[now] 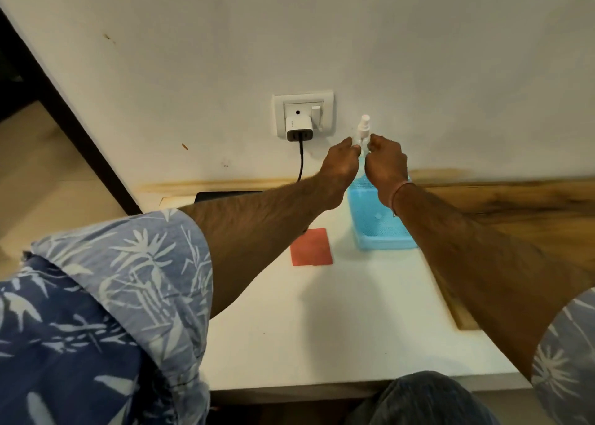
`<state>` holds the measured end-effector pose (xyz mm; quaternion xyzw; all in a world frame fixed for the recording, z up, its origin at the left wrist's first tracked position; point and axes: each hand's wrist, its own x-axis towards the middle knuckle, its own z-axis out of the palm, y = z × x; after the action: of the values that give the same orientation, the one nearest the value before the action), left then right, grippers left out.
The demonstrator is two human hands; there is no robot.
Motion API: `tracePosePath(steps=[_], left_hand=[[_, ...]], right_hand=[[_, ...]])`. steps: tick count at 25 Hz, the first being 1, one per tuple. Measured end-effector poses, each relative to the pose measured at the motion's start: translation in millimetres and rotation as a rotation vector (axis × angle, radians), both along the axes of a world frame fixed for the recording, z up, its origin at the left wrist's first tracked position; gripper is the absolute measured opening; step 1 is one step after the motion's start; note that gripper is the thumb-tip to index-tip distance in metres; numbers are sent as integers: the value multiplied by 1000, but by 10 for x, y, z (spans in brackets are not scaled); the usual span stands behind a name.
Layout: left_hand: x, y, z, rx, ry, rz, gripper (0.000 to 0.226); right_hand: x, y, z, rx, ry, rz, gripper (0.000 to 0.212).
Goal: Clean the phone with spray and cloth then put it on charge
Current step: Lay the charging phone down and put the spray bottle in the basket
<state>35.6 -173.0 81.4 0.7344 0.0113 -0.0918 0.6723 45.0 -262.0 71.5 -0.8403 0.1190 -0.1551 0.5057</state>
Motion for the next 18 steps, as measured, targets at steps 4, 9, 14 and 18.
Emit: tracePosePath(steps=[4, 9, 14, 18], left_hand=[[88, -106, -174, 60, 83, -23, 30], [164, -201, -381, 231, 130, -33, 33], [219, -203, -489, 416, 73, -55, 37], [225, -197, -517, 435, 52, -56, 37]], right_hand=[[33, -183, -183, -19, 93, 0, 26], [70, -289, -501, -30, 179, 39, 35], [107, -293, -706, -16, 198, 51, 37], [123, -317, -740, 2, 172, 56, 35]])
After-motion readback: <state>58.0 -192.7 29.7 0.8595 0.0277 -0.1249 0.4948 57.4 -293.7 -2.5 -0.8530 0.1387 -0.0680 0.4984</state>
